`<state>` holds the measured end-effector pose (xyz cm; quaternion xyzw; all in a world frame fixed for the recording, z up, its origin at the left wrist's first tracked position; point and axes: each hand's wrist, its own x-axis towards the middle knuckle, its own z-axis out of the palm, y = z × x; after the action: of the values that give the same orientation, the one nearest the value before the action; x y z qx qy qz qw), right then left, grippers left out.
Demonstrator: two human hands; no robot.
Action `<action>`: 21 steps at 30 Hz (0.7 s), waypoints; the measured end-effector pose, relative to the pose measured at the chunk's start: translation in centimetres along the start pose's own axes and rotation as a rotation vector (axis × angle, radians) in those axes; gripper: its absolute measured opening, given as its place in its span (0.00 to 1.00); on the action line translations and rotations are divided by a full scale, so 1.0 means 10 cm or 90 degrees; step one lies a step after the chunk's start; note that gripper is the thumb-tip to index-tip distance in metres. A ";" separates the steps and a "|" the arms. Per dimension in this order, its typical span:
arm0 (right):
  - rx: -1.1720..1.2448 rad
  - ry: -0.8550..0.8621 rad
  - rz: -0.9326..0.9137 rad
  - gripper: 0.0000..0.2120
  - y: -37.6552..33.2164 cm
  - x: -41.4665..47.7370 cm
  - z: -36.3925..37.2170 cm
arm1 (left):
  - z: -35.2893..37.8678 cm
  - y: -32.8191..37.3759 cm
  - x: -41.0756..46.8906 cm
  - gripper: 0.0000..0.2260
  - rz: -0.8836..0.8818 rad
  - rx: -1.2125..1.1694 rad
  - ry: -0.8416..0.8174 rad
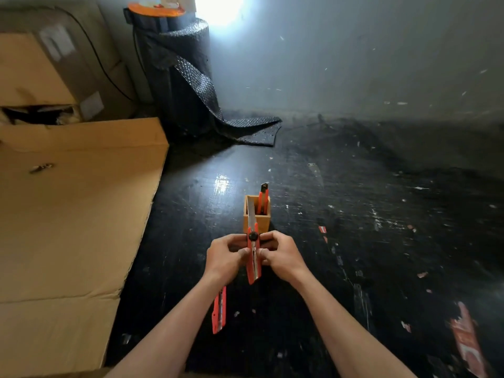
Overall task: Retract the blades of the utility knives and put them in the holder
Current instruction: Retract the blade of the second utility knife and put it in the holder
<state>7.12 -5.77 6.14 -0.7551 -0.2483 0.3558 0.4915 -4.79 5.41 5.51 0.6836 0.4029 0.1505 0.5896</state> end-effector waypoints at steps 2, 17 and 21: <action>0.044 -0.001 -0.036 0.12 -0.23 0.03 -0.09 | -0.09 0.21 0.09 0.14 0.017 -0.054 -0.026; -0.054 0.094 -0.281 0.18 -1.47 0.25 -0.58 | -0.34 1.43 0.37 0.17 0.116 -0.241 -0.102; -0.109 0.107 -0.314 0.10 -1.70 0.29 -0.67 | -0.35 1.57 0.38 0.17 0.134 -0.233 -0.104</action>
<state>13.73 -0.77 22.67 -0.7377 -0.4119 0.1393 0.5165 1.12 10.87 19.93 0.6133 0.2464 0.2257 0.7157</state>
